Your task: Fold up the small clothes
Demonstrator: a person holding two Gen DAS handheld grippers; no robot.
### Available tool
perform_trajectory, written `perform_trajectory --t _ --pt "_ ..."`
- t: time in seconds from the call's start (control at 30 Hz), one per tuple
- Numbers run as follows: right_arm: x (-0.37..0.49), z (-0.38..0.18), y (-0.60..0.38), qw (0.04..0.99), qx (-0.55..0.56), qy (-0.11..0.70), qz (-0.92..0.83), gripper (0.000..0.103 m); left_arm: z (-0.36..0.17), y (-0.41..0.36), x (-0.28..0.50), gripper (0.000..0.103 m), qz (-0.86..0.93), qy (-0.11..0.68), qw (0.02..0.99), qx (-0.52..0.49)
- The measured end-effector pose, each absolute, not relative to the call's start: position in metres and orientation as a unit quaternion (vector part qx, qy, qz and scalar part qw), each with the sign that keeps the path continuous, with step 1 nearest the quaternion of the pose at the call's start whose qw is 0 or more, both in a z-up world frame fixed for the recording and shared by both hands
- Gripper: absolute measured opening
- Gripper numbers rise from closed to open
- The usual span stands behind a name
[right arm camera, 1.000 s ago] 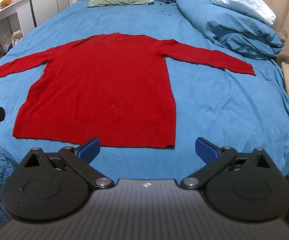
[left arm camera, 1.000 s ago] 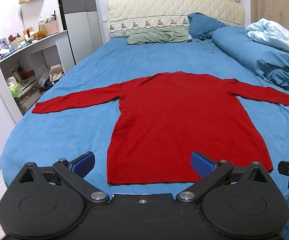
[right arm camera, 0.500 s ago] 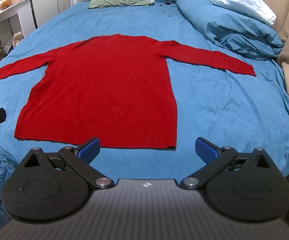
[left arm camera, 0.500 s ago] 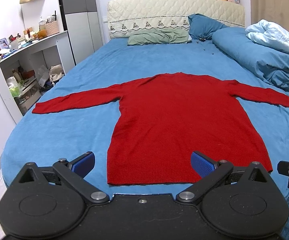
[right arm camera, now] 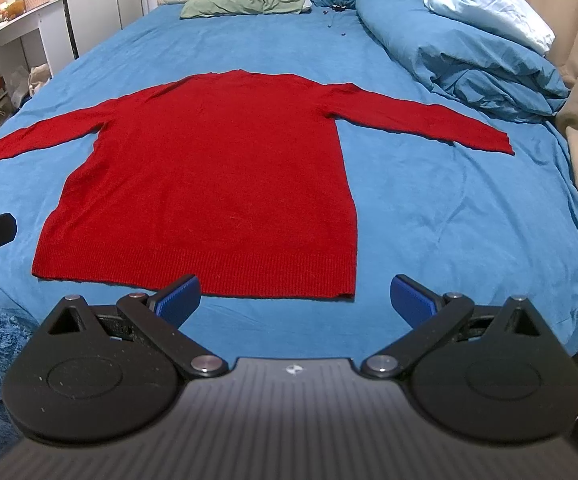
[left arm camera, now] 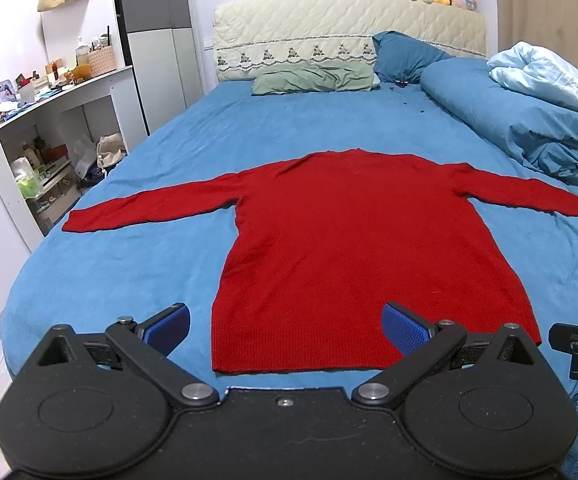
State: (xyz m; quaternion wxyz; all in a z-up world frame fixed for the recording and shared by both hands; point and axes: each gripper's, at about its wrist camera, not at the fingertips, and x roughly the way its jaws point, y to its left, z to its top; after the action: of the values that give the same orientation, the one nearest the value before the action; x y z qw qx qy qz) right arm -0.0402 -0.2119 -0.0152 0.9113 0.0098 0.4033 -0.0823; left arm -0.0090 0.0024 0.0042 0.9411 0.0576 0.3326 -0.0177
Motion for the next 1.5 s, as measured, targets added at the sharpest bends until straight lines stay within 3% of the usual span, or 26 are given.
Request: perform_trajectory --t 0.4,0.57,0.77,0.93,1.27,1.5 --pt "-0.024 0.013 -0.233 0.926 0.039 0.37 -0.061 0.103 0.04 -0.012 0.009 0.103 -0.05 0.291 0.953 0.067" --pt "0.006 0.046 -0.29 0.938 0.081 0.331 -0.068 0.103 0.087 -0.05 0.057 0.103 -0.08 0.23 0.966 0.091" --pt "0.055 0.056 -0.38 0.945 0.113 0.282 -0.123 0.103 0.099 -0.122 0.151 0.103 -0.146 0.23 0.955 0.118" --pt "0.114 0.017 -0.467 0.935 0.163 0.28 -0.145 0.103 0.05 -0.181 0.251 0.103 -0.214 0.303 0.924 0.096" --pt "0.211 -0.127 -0.599 0.899 0.226 0.299 -0.227 0.103 -0.084 -0.253 0.39 0.103 -0.195 0.387 0.899 0.066" --pt "0.254 -0.178 -0.642 0.894 0.236 0.279 -0.261 0.081 -0.146 -0.279 0.441 0.103 -0.172 0.438 0.878 0.091"
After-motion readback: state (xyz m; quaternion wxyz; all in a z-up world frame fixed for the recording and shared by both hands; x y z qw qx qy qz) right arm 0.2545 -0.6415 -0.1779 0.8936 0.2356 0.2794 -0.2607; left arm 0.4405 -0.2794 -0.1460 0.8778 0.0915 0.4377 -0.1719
